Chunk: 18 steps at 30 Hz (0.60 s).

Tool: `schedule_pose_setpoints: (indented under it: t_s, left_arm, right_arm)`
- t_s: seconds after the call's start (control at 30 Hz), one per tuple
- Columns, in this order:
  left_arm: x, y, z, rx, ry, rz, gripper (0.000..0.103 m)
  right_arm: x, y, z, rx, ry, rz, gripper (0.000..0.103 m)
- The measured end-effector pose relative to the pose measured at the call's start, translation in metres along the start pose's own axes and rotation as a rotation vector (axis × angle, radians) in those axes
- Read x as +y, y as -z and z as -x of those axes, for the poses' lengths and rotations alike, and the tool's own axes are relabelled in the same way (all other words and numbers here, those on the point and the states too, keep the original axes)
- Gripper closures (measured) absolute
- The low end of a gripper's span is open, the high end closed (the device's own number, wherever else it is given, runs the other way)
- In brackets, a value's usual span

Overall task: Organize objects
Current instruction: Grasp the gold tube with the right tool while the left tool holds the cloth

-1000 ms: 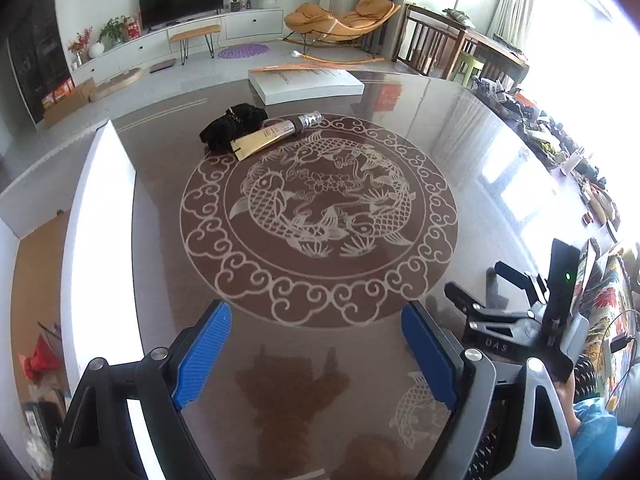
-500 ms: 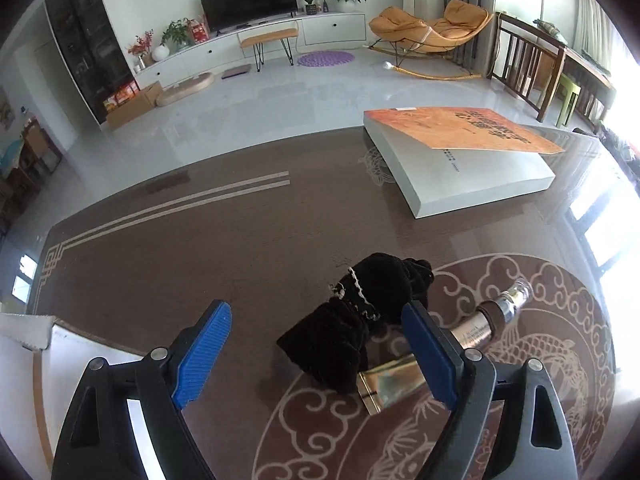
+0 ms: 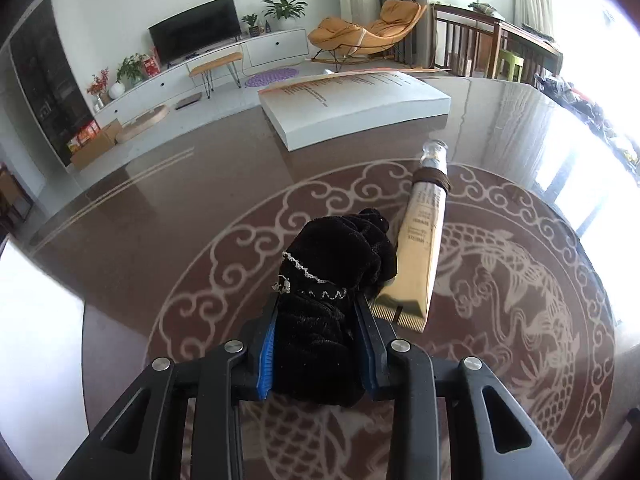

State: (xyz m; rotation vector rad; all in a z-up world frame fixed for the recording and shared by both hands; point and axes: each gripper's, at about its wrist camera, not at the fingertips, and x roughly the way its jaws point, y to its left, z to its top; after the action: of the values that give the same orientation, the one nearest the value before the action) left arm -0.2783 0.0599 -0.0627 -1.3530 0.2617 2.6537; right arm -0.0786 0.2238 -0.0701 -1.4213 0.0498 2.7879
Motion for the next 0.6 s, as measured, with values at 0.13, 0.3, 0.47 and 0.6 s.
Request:
schedule_pose_setpoints:
  t_s: [0.13, 0.3, 0.47, 0.6]
  left_arm:
    - [-0.003, 0.075, 0.055, 0.019, -0.008, 0.241, 0.07]
    - [0.004, 0.133, 0.086, -0.036, -0.088, 0.323, 0.064]
    - [0.019, 0.127, 0.073, 0.021, -0.108, 0.229, 0.013]
    - [0.032, 0.126, 0.068, 0.006, -0.096, 0.211, 0.01]
  right_arm:
    - [-0.001, 0.001, 0.001, -0.003, -0.007, -0.004, 0.0]
    - [-0.003, 0.003, 0.003, -0.01, -0.019, -0.011, 0.0]
    - [-0.003, 0.003, 0.003, -0.011, -0.025, -0.012, 0.0]
    - [-0.004, 0.003, 0.003, -0.01, -0.026, -0.008, 0.0]
